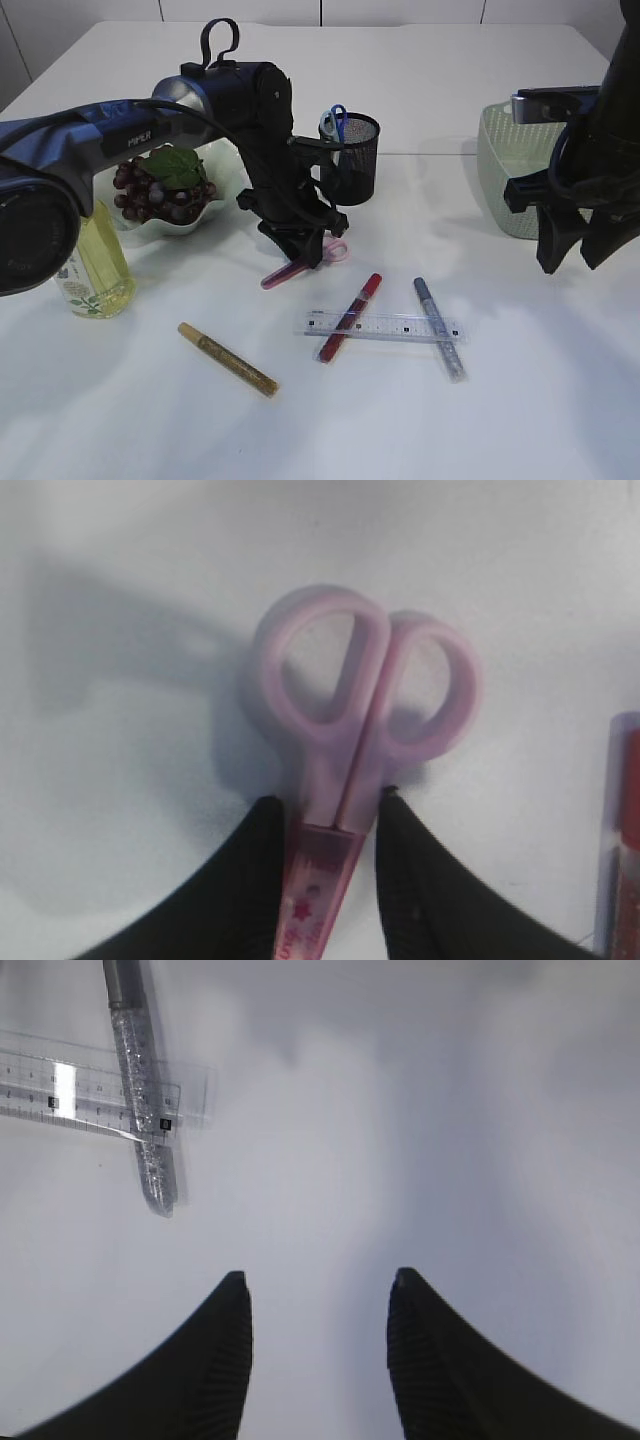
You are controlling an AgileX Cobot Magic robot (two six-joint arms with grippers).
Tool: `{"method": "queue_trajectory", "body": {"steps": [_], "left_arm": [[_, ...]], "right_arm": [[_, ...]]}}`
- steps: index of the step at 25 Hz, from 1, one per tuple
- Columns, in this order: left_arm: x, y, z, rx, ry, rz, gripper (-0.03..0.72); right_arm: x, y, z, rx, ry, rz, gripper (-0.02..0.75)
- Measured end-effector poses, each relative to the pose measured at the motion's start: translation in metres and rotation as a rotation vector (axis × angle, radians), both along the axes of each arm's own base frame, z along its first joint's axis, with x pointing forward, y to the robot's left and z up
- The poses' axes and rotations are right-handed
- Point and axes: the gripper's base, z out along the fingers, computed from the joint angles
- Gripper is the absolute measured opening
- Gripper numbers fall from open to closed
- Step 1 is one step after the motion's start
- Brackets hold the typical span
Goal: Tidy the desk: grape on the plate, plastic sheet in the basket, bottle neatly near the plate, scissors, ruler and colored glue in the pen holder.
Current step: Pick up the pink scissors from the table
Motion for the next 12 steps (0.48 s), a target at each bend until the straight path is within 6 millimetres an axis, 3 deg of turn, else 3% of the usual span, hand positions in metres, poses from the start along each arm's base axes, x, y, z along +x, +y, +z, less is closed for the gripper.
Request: {"method": "queue_trajectory", "body": {"steps": [12], "left_arm": [[-0.0001,-0.0003,0.0003,-0.004,-0.002,-0.010,0.263]], "right_arm": [[0.0000,0.0001,0.0000,0.001,0.000,0.000,0.365]]}}
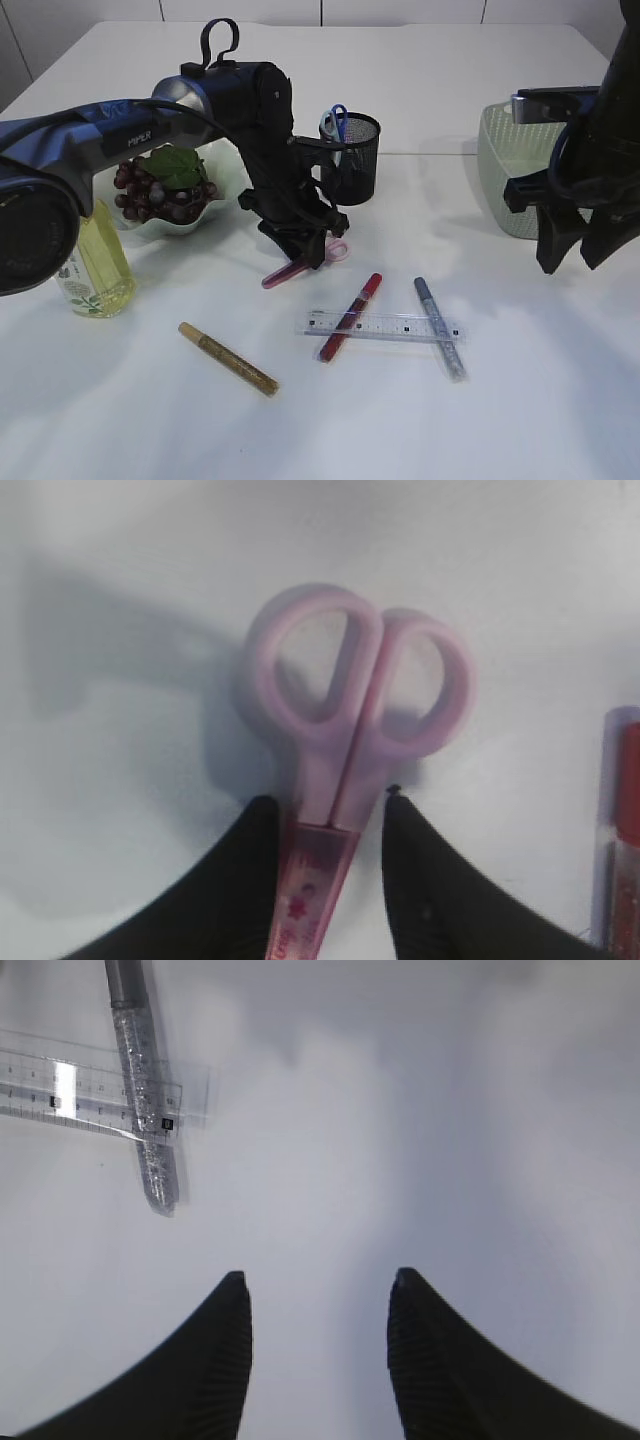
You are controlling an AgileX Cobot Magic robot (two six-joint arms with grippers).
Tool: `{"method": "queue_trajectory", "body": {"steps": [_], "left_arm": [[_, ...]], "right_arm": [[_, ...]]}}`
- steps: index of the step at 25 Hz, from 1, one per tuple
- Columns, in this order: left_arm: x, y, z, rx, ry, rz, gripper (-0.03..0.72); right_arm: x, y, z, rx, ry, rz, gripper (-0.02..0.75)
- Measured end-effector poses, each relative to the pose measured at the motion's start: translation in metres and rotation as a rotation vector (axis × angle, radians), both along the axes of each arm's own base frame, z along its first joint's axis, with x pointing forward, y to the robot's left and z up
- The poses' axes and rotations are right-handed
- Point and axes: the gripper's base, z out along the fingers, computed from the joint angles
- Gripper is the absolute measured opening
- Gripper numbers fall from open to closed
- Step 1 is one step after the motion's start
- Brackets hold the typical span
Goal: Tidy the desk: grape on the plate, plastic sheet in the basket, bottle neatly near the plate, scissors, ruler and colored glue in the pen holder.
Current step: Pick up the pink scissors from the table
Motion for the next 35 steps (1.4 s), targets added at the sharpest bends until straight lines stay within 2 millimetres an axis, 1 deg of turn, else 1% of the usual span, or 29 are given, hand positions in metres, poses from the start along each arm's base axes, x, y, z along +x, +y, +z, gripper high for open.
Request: {"method": "queue_trajectory", "body": {"steps": [4,7,30,35], "left_arm": [[-0.0005,-0.0006,0.0021,-0.009,0.002,0.000,0.349],[-0.0005,-0.0006,0.0026,-0.010,0.001,-0.001,0.370],[0.0000,0.0009,0.0018,0.012,-0.016,-0.037,0.365],[-0.0003,0.0013,0.0042,0.013,-0.019,-0.038,0.365]], "right_arm": [[0.0000,0.0000,0.0000,0.000,0.000,0.000,0.365],[0.0000,0.0000,0.0000,0.000,0.000,0.000,0.365],[0.0000,0.0000,0.0000,0.000,0.000,0.000,0.365],[0.0000,0.0000,0.0000,0.000,0.000,0.000,0.364]]}}
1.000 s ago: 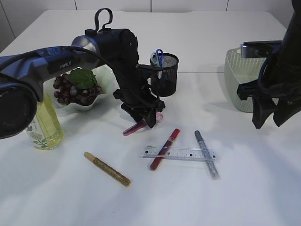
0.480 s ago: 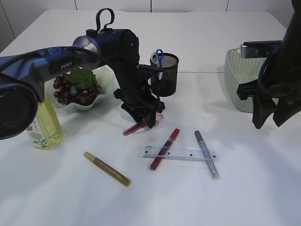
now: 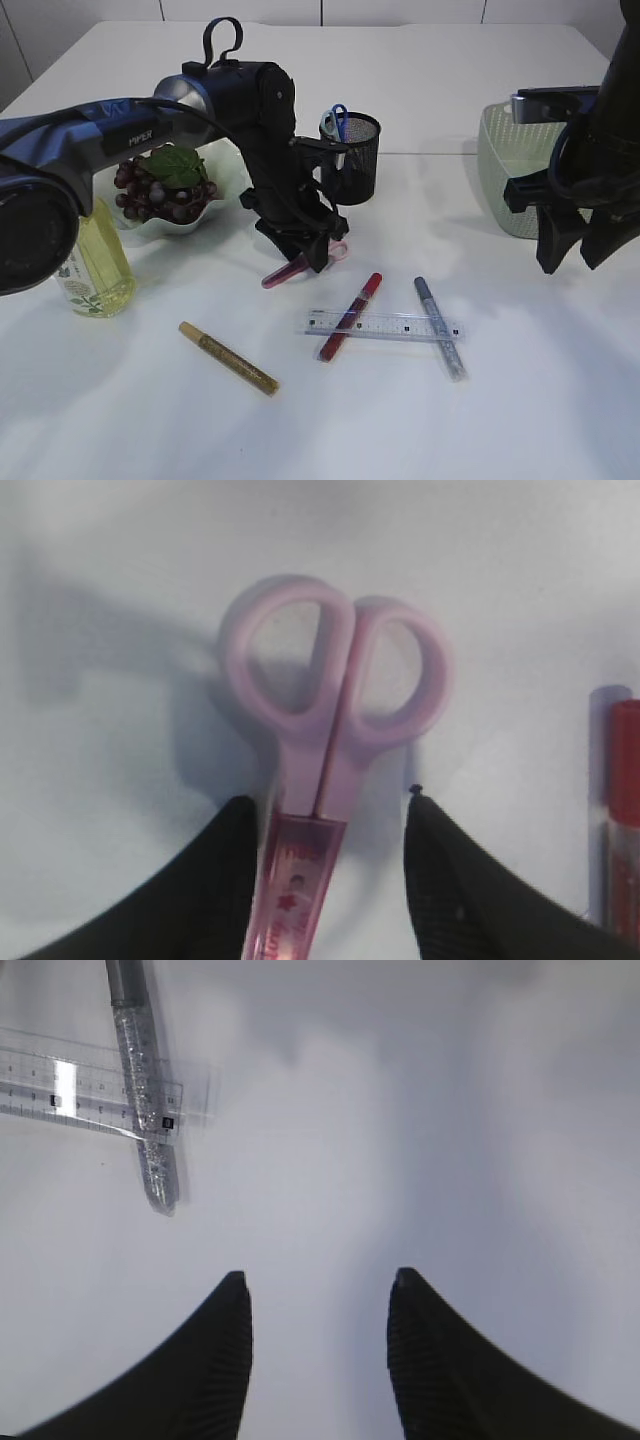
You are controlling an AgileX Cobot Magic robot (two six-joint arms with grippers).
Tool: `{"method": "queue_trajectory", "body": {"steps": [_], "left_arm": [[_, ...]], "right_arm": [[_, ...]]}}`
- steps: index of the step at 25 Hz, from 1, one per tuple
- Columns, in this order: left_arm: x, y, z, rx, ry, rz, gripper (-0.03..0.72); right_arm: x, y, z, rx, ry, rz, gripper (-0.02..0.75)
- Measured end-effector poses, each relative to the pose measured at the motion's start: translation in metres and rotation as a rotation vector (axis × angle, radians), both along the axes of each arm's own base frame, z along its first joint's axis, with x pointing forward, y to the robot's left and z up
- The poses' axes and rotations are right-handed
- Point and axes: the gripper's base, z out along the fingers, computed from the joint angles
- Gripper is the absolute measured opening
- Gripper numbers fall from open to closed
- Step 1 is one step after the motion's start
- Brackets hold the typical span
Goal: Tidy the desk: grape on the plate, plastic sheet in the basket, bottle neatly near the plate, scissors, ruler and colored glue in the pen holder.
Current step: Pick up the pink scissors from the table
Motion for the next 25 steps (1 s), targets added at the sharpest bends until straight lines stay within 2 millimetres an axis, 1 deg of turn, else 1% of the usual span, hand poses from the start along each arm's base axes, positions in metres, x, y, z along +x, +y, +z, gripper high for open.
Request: {"method": "queue_trajectory", "body": {"steps": [17,25], "left_arm": [[-0.0007,0.0016,0.0011,0.013,-0.002,-0.007,0.364],[-0.0056,0.0024,-0.0014,0.009,0.024,-0.025,0.344]], "right_arm": [[-0.0002,0.0009,0.0000,0.010,0.002,-0.003,0.363],[-0.0003,0.0018,0.0000,0.020,0.004,-0.006,0.363]]}}
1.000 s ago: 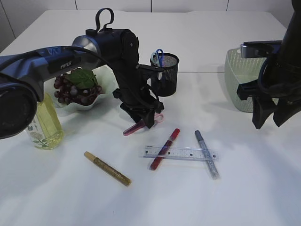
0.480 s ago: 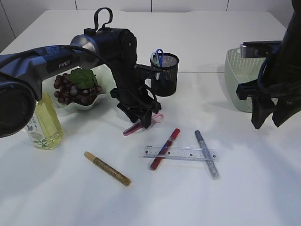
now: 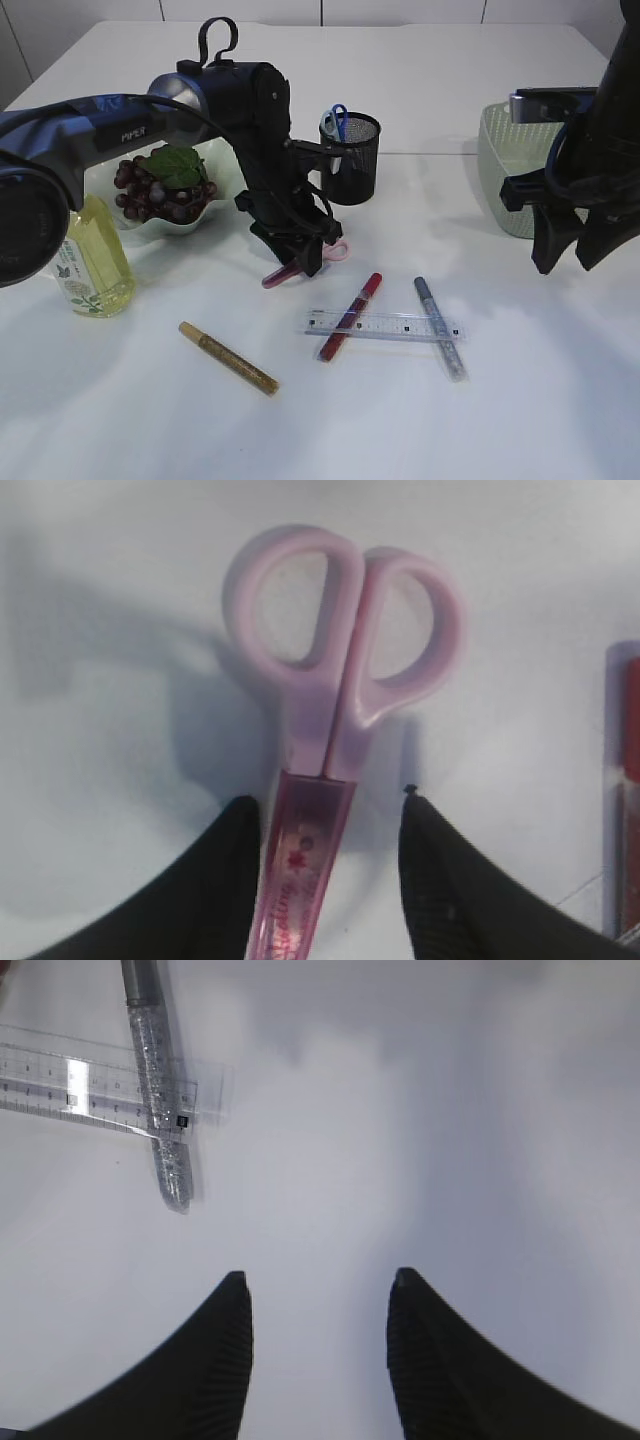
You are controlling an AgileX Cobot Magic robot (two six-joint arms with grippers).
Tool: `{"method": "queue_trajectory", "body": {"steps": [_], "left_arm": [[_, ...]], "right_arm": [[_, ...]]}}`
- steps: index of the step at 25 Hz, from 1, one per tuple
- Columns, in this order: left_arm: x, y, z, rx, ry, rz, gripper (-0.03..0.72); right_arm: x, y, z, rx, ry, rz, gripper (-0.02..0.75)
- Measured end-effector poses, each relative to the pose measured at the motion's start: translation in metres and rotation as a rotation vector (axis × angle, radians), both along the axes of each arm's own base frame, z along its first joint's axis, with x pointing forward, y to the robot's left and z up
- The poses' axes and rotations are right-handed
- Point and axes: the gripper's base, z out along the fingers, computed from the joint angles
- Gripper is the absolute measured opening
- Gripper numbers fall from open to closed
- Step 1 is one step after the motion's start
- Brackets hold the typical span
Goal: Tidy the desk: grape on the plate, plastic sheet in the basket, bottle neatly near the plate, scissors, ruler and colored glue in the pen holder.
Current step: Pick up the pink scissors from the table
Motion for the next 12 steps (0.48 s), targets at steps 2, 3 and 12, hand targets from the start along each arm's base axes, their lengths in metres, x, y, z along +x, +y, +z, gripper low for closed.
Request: {"method": "queue_trajectory", "body": {"steps": [2,3,12], "left_arm": [[-0.0004,0.0003,0.0009,0.000,0.000,0.000,0.332],[-0.0006,0.0004,0.0005,0.001,0.002,0.000,0.323],[-0.0001,0.0015,0.0001,0.014,-0.005,-0.005,0.231]], "right_arm": [[0.0000,0.0002,0.0000,0.002,0.000,-0.001,0.363],[0.0000,0.0002,0.0000,0.002,0.000,-0.001,0.363],[0.0000,0.0002,0.0000,0.002,0.000,-0.001,0.363]]}}
